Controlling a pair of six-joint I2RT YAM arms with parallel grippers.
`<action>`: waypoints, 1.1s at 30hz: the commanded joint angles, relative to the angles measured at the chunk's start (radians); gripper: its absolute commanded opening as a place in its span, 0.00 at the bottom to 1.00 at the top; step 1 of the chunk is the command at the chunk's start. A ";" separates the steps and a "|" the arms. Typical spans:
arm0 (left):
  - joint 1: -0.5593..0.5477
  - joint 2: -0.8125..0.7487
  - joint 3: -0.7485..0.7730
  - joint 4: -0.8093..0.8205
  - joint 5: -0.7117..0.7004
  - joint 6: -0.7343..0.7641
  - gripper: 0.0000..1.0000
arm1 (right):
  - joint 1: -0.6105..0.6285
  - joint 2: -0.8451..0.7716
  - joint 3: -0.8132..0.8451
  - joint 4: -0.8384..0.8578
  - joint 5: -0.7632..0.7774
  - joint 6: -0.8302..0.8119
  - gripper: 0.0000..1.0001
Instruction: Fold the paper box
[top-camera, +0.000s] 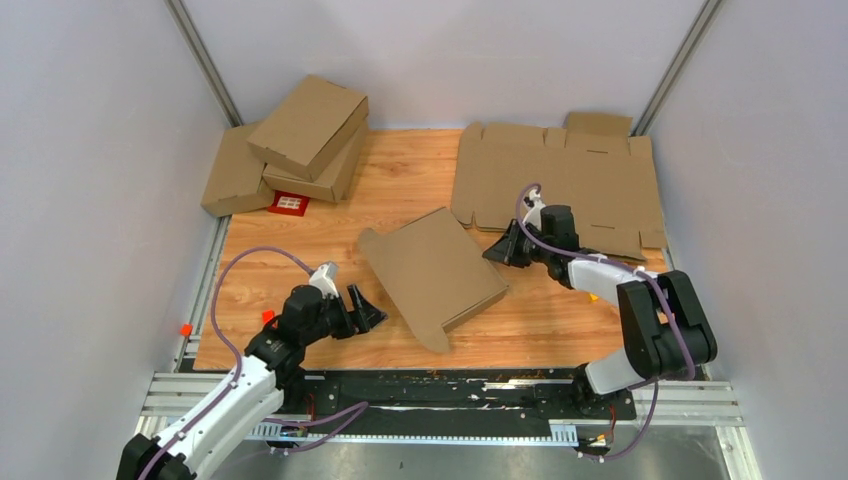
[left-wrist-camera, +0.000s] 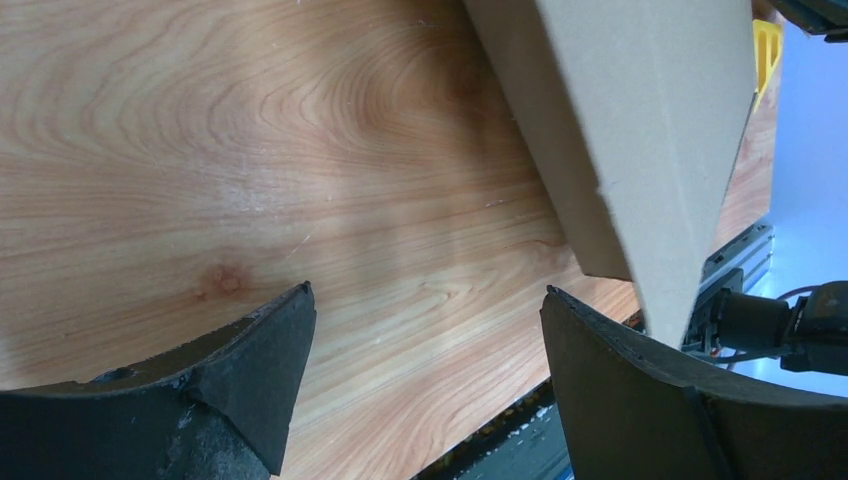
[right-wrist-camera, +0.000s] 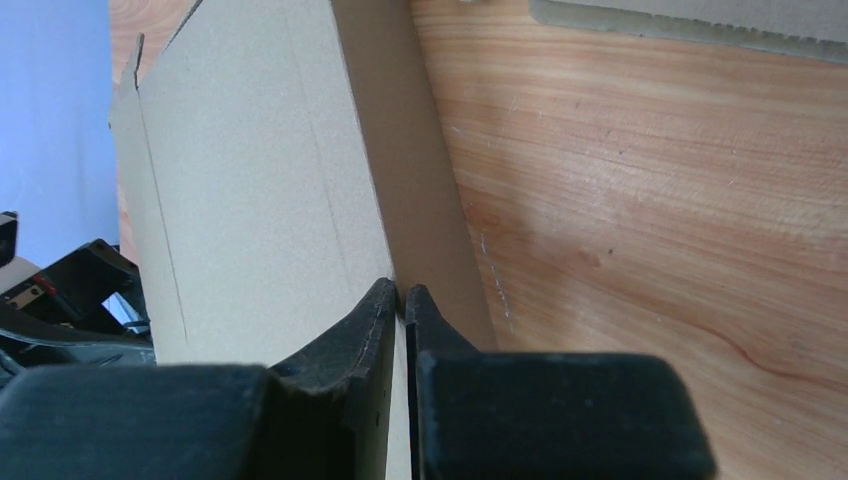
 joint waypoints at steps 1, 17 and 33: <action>0.001 0.011 -0.045 0.105 0.009 -0.046 0.89 | -0.017 0.069 -0.014 -0.064 0.064 -0.016 0.04; -0.085 0.432 -0.050 0.551 -0.074 -0.077 0.87 | -0.038 0.113 -0.001 -0.085 0.107 -0.039 0.02; -0.262 0.982 0.354 0.834 -0.108 -0.001 0.75 | 0.087 0.008 0.041 -0.178 0.262 -0.150 0.05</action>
